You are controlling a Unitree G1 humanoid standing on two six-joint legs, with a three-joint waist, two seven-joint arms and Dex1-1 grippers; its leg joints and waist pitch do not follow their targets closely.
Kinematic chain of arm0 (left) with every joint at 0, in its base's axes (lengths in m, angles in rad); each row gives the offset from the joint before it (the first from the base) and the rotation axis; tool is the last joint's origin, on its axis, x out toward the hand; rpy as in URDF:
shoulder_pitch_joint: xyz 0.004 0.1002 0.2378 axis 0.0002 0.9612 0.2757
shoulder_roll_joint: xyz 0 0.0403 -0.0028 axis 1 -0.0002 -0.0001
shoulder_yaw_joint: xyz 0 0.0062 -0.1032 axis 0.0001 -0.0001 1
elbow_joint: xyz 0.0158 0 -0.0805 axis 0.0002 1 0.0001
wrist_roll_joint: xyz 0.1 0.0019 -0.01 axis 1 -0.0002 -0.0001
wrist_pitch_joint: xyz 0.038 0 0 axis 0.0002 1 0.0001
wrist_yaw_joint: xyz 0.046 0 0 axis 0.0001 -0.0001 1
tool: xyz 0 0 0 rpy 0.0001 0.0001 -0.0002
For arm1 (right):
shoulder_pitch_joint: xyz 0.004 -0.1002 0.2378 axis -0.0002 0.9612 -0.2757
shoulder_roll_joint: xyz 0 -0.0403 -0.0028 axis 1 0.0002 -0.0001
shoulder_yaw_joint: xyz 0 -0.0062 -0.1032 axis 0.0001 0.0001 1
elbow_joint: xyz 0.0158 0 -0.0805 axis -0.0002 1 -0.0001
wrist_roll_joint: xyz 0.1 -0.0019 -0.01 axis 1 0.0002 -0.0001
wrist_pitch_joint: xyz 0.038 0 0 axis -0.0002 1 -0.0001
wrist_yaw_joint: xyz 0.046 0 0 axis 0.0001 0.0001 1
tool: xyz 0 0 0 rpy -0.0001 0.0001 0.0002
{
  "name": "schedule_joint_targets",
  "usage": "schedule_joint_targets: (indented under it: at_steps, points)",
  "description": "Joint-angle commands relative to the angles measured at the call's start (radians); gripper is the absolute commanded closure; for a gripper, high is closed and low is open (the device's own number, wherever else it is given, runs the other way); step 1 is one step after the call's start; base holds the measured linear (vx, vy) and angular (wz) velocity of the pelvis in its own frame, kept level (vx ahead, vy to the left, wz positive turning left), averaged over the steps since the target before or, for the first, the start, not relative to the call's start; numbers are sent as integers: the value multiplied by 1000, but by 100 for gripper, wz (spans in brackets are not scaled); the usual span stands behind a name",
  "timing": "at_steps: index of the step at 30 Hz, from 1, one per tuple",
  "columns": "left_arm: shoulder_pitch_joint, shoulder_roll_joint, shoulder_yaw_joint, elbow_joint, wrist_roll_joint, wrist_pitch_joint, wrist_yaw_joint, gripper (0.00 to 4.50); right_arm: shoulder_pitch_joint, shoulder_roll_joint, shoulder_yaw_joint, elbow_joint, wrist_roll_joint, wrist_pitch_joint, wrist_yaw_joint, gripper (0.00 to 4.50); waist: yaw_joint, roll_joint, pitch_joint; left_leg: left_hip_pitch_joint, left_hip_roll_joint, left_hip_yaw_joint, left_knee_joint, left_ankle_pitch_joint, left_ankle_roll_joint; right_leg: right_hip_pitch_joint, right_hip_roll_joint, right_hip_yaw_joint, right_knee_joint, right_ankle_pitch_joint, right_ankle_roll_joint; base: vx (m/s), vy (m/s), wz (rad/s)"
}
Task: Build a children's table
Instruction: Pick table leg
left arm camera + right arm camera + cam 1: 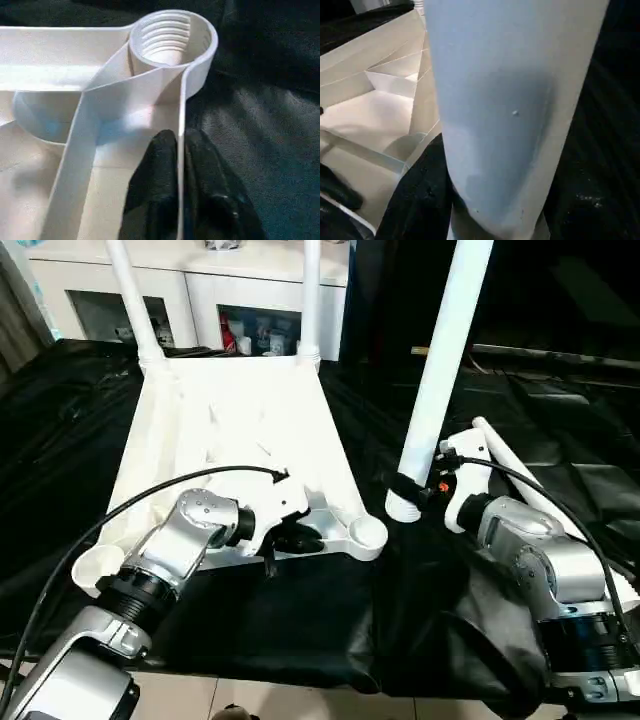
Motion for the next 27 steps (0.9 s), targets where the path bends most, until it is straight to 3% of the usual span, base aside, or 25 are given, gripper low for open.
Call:
schedule_joint_targets:
  at_steps: [1,4,6,10,15,20,22,24,26,27]
  points:
    - [-4,15,-13,6,28,-6,-6,439,-17,-9,7,-4,-10,5,4,257,-5,5,-71,26,9,3,-77,-331,-49,34,-33,25,-81,-321,-168,0,0,0]
    - [1,20,-16,-7,24,17,-22,446,-19,-12,13,-1,-14,5,11,257,-7,6,-72,25,9,2,-77,-327,-50,35,-34,25,-79,-322,-166,0,0,0]
    - [0,11,0,-12,9,38,-20,391,-20,-13,14,0,-14,5,12,257,-11,5,-72,23,8,3,-77,-323,-50,35,-33,25,-77,-312,-171,0,0,0]
    - [-11,-2,14,7,23,19,16,361,-22,-14,12,2,-13,6,14,257,-14,3,-74,22,8,4,-75,-299,-39,37,-32,25,-75,-268,-184,0,0,0]
    - [-16,-3,18,36,35,10,20,358,-30,-18,15,6,-13,8,20,257,-15,3,-71,22,8,4,-75,-308,-37,36,-33,25,-79,-307,-174,0,0,0]
    - [-11,-2,23,34,34,14,21,396,-34,-16,13,-1,-8,15,25,257,-19,1,-69,23,8,2,-77,-335,-41,34,-35,24,-84,-355,-164,0,0,0]
    - [-10,-2,26,32,32,23,20,402,-38,-14,9,-9,0,23,34,257,-21,-4,-68,23,8,3,-77,-341,-39,32,-34,24,-86,-373,-159,0,0,0]
    - [-7,2,25,28,30,25,13,433,-42,-12,8,-18,13,34,47,257,-21,-2,-68,23,8,2,-76,-344,-38,31,-35,24,-87,-388,-155,0,0,0]
    - [-2,6,27,19,22,39,3,433,-51,-5,-1,-44,62,76,75,257,-21,-2,-68,22,9,0,-78,-345,-36,31,-36,23,-87,-390,-154,0,0,0]
    - [1,8,27,13,20,46,-1,444,-54,-6,3,-59,84,105,96,257,-26,-11,-69,19,8,0,-78,-338,-32,35,-34,22,-85,-378,-157,0,0,0]
